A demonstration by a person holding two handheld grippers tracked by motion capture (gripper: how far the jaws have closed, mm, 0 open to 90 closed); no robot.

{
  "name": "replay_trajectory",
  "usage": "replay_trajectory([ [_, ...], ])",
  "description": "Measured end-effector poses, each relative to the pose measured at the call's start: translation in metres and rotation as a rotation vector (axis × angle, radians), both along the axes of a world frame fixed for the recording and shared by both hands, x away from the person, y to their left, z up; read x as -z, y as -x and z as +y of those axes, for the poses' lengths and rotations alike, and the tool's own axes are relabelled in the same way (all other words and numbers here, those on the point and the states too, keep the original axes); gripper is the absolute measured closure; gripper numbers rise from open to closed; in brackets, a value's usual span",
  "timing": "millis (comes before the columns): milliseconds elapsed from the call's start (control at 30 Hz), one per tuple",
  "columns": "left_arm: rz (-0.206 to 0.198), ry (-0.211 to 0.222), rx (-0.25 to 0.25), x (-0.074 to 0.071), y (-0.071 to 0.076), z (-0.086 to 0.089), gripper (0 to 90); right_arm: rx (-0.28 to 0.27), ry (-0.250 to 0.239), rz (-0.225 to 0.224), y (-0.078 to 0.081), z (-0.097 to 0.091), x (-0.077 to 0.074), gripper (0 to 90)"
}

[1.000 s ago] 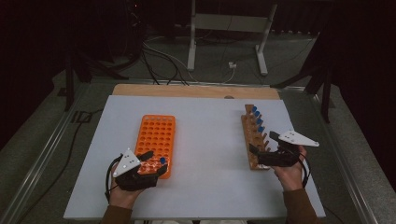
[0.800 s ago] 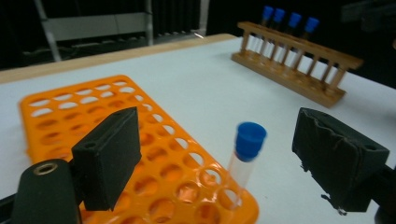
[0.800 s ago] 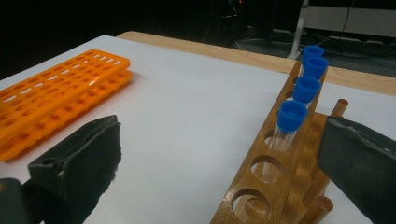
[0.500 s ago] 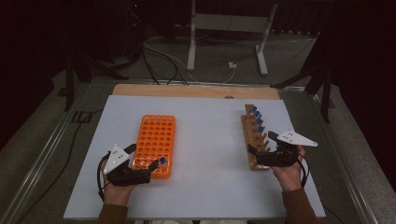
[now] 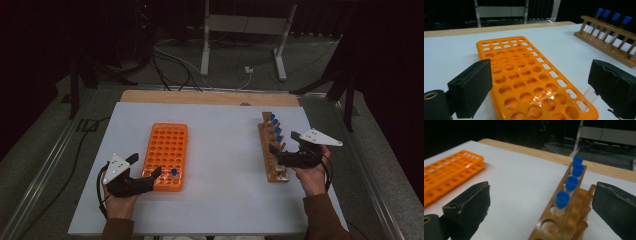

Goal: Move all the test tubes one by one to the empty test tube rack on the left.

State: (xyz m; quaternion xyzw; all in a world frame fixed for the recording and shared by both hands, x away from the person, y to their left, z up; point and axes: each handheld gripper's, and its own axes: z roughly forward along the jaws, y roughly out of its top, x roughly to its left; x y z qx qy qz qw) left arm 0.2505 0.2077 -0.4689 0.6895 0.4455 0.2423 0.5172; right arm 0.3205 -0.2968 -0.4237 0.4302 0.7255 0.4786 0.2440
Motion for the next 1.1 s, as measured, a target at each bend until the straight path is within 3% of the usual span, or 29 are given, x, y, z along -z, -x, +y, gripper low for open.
replay_trajectory([
  [267,0.012,0.018,-0.012,0.002,-0.002,0.003,1.3,0.014,0.033,0.068,-0.022,-0.004,0.012,9.5],
  [467,0.023,0.026,-0.015,0.004,-0.002,0.004,1.3,0.009,0.06,0.096,-0.029,-0.003,0.021,30.8],
  [567,0.024,0.029,-0.019,0.004,-0.002,0.004,1.3,0.031,0.061,0.093,-0.03,-0.003,0.023,46.4],
  [833,0.025,0.023,-0.021,0.005,-0.002,0.003,1.3,0.022,0.085,0.126,-0.034,0.0,0.03,73.3],
  [1100,0.027,0.023,-0.019,0.006,-0.002,0.002,1.3,0.037,0.121,0.106,-0.034,0.003,0.032,75.3],
])
